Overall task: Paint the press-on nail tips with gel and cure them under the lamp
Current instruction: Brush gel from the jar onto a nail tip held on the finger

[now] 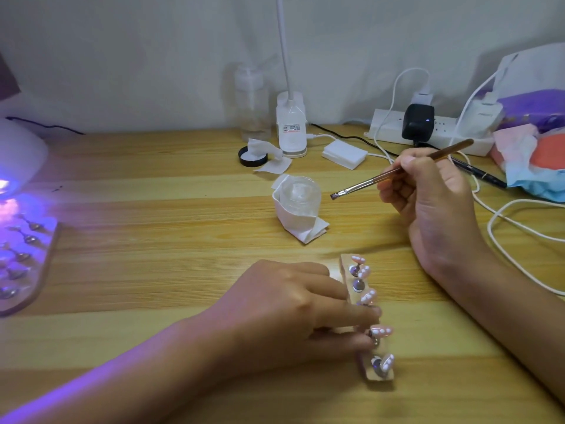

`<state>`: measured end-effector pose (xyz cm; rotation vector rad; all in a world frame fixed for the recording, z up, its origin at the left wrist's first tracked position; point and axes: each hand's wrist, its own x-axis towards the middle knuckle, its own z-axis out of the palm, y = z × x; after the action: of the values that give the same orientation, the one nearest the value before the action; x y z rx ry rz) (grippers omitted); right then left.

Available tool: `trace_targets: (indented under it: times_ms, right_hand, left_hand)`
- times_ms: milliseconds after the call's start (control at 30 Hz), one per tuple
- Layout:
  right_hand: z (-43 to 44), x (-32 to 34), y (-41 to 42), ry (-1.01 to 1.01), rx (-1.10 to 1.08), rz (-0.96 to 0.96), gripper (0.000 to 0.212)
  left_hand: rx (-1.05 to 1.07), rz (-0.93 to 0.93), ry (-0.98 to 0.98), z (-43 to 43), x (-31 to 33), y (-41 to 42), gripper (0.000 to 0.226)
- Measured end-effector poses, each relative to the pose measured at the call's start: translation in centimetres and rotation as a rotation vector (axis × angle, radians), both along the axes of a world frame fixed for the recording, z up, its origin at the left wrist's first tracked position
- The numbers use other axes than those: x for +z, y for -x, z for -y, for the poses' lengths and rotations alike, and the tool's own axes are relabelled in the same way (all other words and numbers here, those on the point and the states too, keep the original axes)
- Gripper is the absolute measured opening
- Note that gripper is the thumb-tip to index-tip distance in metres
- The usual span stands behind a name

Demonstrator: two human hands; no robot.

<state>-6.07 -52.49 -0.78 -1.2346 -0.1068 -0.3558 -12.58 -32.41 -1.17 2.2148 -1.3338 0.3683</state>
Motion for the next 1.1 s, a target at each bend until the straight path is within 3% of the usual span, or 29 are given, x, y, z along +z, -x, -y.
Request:
trace_targets:
  times_ms: [167, 267, 367, 467, 567, 667, 833, 1100]
  right_hand:
    - [-0.4, 0.0, 0.3, 0.076, 0.041, 0.021, 0.009]
    - [-0.4, -0.1, 0.2, 0.076, 0.027, 0.027, 0.009]
    - [-0.2, -0.2, 0.1, 0.087, -0.003, 0.059, 0.016]
    - [-0.1, -0.2, 0.1, 0.141, -0.046, 0.110, 0.018]
    - [-0.3, -0.2, 0.4, 0.233, -0.065, 0.161, 0.018]
    - [-0.8, -0.3, 0.8, 0.298, -0.018, 0.207, 0.018]
    - [-1.4, -0.4, 1.5, 0.435, 0.072, 0.265, 0.020]
    - [-1.7, -0.6, 1.6, 0.507, 0.124, 0.259, 0.017]
  left_hand:
    - [-0.022, 0.000, -0.028, 0.3, -0.3, 0.5, 0.017]
    - [-0.028, 0.012, 0.082, 0.5, -0.3, 0.7, 0.018]
    - [-0.014, -0.256, 0.454, 0.5, 0.3, 0.4, 0.020]
    - [0.161, -0.600, 0.883, 0.0, 0.7, -0.8, 0.017]
    - [0.423, -0.819, 1.038, -0.7, 0.7, -2.3, 0.015]
    - [0.449, -1.036, 1.103, -0.8, 0.7, -3.3, 0.022]
    - [0.261, -1.199, 1.077, -1.0, 0.8, -3.8, 0.020]
    - [0.180, -1.127, 0.918, -0.6, 0.3, -3.6, 0.018]
